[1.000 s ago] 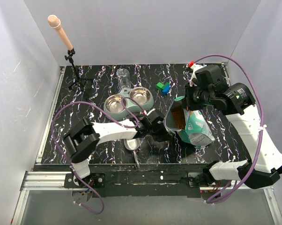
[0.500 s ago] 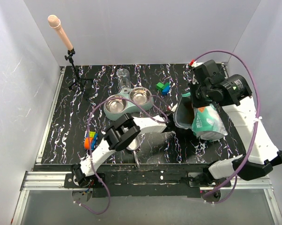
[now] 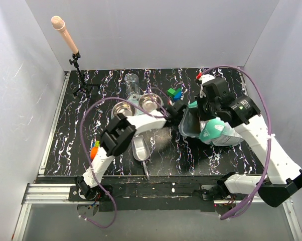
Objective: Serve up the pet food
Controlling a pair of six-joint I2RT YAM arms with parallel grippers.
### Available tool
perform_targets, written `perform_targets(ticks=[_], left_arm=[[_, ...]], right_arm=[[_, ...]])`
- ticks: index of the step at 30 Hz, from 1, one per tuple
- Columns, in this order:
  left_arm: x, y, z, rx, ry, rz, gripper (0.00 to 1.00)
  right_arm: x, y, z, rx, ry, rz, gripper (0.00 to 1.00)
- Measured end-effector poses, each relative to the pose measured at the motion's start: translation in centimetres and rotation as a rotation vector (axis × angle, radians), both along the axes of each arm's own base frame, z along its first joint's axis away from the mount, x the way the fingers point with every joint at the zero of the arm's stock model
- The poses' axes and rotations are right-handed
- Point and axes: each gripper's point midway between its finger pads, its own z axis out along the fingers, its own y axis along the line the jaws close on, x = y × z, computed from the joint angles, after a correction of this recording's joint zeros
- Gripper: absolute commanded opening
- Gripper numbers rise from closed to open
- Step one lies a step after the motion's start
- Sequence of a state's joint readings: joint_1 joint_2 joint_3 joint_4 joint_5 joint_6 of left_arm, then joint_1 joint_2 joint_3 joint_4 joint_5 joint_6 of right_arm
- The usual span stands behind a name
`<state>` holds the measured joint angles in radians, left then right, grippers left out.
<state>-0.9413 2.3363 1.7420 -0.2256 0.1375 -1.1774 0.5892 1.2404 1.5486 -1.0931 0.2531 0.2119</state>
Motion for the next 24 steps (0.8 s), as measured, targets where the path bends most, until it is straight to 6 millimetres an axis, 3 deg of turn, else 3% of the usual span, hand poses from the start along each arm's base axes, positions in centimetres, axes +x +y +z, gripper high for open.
perform_targets(ticks=[3, 5, 9, 11, 14, 17, 19, 24], left_arm=[[-0.2, 5.5, 2.9, 0.126, -0.031, -0.065, 0.32], [-0.9, 8.8, 6.3, 0.179, -0.075, -0.101, 0.37], [-5.2, 15.5, 14.5, 0.214, -0.164, -0.148, 0.51], [-7.5, 18.4, 17.7, 0.203, -0.197, -0.153, 0.57], [-9.9, 22.9, 20.8, 0.215, -0.226, -0.122, 0.63], [-11.1, 26.2, 20.6, 0.276, -0.216, -0.093, 0.64], [-11.8, 27.8, 18.6, 0.358, -0.169, -0.094, 0.64], [-13.4, 30.4, 12.4, 0.532, -0.019, -0.091, 0.6]], right_arm=[[-0.5, 0.7, -0.8, 0.05, -0.006, 0.024, 0.01], [-0.9, 1.2, -1.8, 0.081, 0.006, 0.038, 0.01], [-1.4, 3.1, -4.6, 0.144, 0.08, 0.067, 0.01], [-1.6, 5.0, -6.3, 0.188, 0.167, 0.086, 0.01], [-2.0, 8.1, -8.9, 0.191, 0.299, 0.122, 0.01], [-1.9, 9.3, -10.9, 0.118, 0.392, 0.122, 0.01], [-1.8, 8.7, -10.6, 0.086, 0.406, 0.103, 0.01], [-0.3, 4.5, -3.4, 0.071, 0.219, 0.01, 0.01]])
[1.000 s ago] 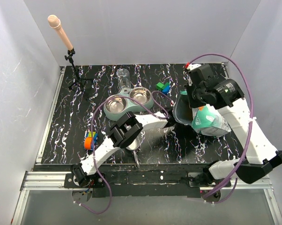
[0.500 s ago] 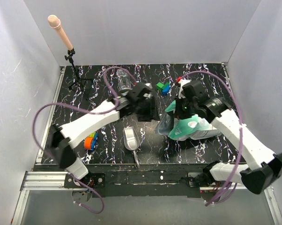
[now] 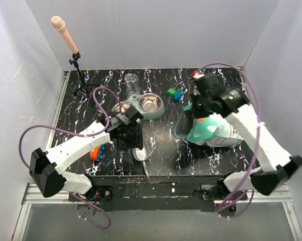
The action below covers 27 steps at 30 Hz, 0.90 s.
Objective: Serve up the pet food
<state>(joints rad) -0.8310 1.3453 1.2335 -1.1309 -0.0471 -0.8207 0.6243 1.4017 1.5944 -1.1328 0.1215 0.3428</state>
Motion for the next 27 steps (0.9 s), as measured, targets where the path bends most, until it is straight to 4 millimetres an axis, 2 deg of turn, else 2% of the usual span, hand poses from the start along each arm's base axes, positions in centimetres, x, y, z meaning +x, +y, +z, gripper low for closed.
perform_targets(ticks=[2, 3, 7, 9, 11, 13, 15, 17, 19, 22, 24, 25, 27], left_arm=[[-0.8, 1.3, -1.7, 0.05, 0.036, 0.043, 0.58], [-1.1, 1.8, -2.3, 0.068, 0.049, 0.066, 0.58], [-1.6, 2.8, -4.1, 0.099, 0.081, 0.149, 0.58], [-1.8, 3.1, -5.1, 0.108, 0.1, 0.179, 0.57], [-1.6, 2.9, -5.8, 0.111, 0.106, 0.193, 0.54], [-1.3, 2.8, -6.9, 0.122, 0.117, 0.203, 0.53], [-1.2, 2.9, -7.8, 0.139, 0.13, 0.208, 0.54], [-1.0, 2.8, -8.4, 0.152, 0.141, 0.213, 0.57], [-0.7, 2.7, -8.6, 0.148, 0.139, 0.216, 0.59], [-0.3, 2.4, -8.5, 0.132, 0.126, 0.215, 0.56], [0.0, 2.2, -8.6, 0.123, 0.119, 0.215, 0.54], [0.1, 2.1, -8.6, 0.119, 0.116, 0.215, 0.53], [0.3, 1.9, -8.7, 0.109, 0.108, 0.214, 0.53]], right_arm=[[-0.1, -2.0, 2.0, 0.006, -0.083, -0.052, 0.01], [-0.2, -2.2, 1.9, 0.023, -0.097, -0.064, 0.01], [-2.1, 0.3, -2.7, 0.075, 0.077, -0.005, 0.01], [-1.8, 2.1, -5.1, 0.063, 0.165, 0.027, 0.01], [-1.3, 2.2, -6.4, 0.055, 0.195, 0.029, 0.01], [-1.0, 1.0, -5.4, 0.056, 0.158, 0.011, 0.01], [-0.9, -0.9, -3.1, 0.062, 0.064, -0.017, 0.01], [-1.1, -1.6, -1.8, 0.076, -0.016, -0.027, 0.01], [-2.2, -0.7, -2.3, 0.076, 0.007, 0.006, 0.01], [-3.1, 1.8, -6.4, -0.034, 0.144, 0.076, 0.01], [-3.3, 2.0, -7.8, -0.106, 0.169, 0.107, 0.01], [-3.3, 1.3, -7.5, -0.128, 0.154, 0.108, 0.01], [-2.5, -0.6, -4.8, -0.114, 0.075, 0.076, 0.01]])
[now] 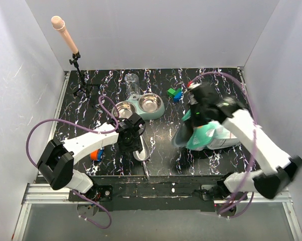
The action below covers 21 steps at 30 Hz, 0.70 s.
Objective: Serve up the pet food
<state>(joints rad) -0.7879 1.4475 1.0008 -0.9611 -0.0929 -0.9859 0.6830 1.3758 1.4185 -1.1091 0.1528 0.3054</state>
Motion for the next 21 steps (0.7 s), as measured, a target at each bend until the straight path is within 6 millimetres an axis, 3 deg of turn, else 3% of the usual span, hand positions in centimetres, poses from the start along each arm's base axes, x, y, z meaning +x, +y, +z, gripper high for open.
perform_targets(ticks=[2, 4, 5, 10, 11, 12, 16, 17, 19, 21], left_arm=[[0.1, 0.0, -0.1, -0.003, -0.002, -0.001, 0.52], [0.1, 0.1, -0.2, -0.001, -0.003, -0.003, 0.53], [0.2, 0.1, -0.2, -0.001, -0.003, -0.003, 0.54], [0.7, 0.2, -0.2, -0.008, -0.017, -0.01, 0.66], [0.7, 0.2, -0.3, -0.009, -0.016, -0.012, 0.66], [0.7, 0.2, -0.4, -0.011, -0.017, -0.011, 0.66], [0.2, 0.4, -1.2, -0.011, -0.004, -0.012, 0.66], [0.1, 0.5, -1.2, -0.013, -0.002, -0.013, 0.66], [0.0, 0.4, -1.0, -0.024, -0.007, -0.014, 0.68], [0.1, 0.3, -0.4, -0.043, -0.024, -0.016, 0.68]], right_arm=[[1.1, -2.1, 3.8, 0.066, -0.139, -0.065, 0.01], [1.1, -2.5, 4.9, 0.143, -0.187, -0.106, 0.01], [0.8, -1.8, 4.4, 0.173, -0.155, -0.101, 0.01], [-0.6, 3.6, -4.4, -0.01, 0.127, 0.058, 0.01], [-0.9, 3.6, -4.6, -0.033, 0.13, 0.076, 0.01], [-1.0, 3.0, -3.9, -0.055, 0.116, 0.087, 0.01], [0.2, -0.7, 4.1, -0.006, -0.154, 0.011, 0.01], [0.0, -1.8, 5.2, 0.029, -0.21, -0.023, 0.01], [-1.5, -2.1, 4.2, 0.088, -0.193, -0.033, 0.01], [-3.1, -0.3, 1.1, 0.066, -0.036, 0.013, 0.01]])
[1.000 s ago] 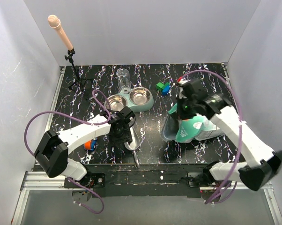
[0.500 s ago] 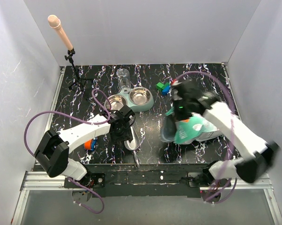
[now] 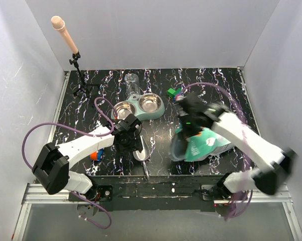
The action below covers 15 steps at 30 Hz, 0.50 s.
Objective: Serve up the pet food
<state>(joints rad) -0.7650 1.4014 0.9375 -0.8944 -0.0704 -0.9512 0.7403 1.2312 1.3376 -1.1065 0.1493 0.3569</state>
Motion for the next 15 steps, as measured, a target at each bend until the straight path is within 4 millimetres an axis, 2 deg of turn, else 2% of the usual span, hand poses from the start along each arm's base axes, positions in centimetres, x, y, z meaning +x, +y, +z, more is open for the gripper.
perform_targets(ticks=[3, 4, 5, 6, 9, 11, 13, 15], left_arm=[[0.2, -0.2, 0.9, -0.026, -0.028, -0.001, 0.67], [0.2, -0.2, 1.0, -0.03, -0.032, -0.002, 0.67], [0.2, -0.2, 1.0, -0.032, -0.033, -0.001, 0.66], [0.2, -0.2, 1.0, -0.033, -0.033, -0.002, 0.66], [0.2, -0.2, 1.0, -0.034, -0.031, -0.002, 0.62], [0.2, -0.2, 1.0, -0.033, -0.031, -0.002, 0.61], [0.1, -0.1, 0.9, -0.032, -0.031, -0.002, 0.59], [0.0, 0.0, 0.7, -0.028, -0.027, -0.001, 0.58]], right_arm=[[0.3, 4.6, -6.0, -0.122, 0.163, 0.093, 0.01], [0.1, 5.3, -7.5, -0.155, 0.189, 0.119, 0.01], [-0.1, 5.3, -7.8, -0.17, 0.197, 0.13, 0.01], [-0.2, 4.8, -6.8, -0.162, 0.179, 0.128, 0.01], [1.0, 1.6, -0.2, -0.086, -0.003, 0.058, 0.01], [1.7, -0.1, 2.6, -0.04, -0.107, 0.007, 0.01], [1.3, -0.4, 2.1, -0.035, -0.092, 0.004, 0.01], [1.1, 0.7, -0.5, -0.082, 0.011, 0.03, 0.01]])
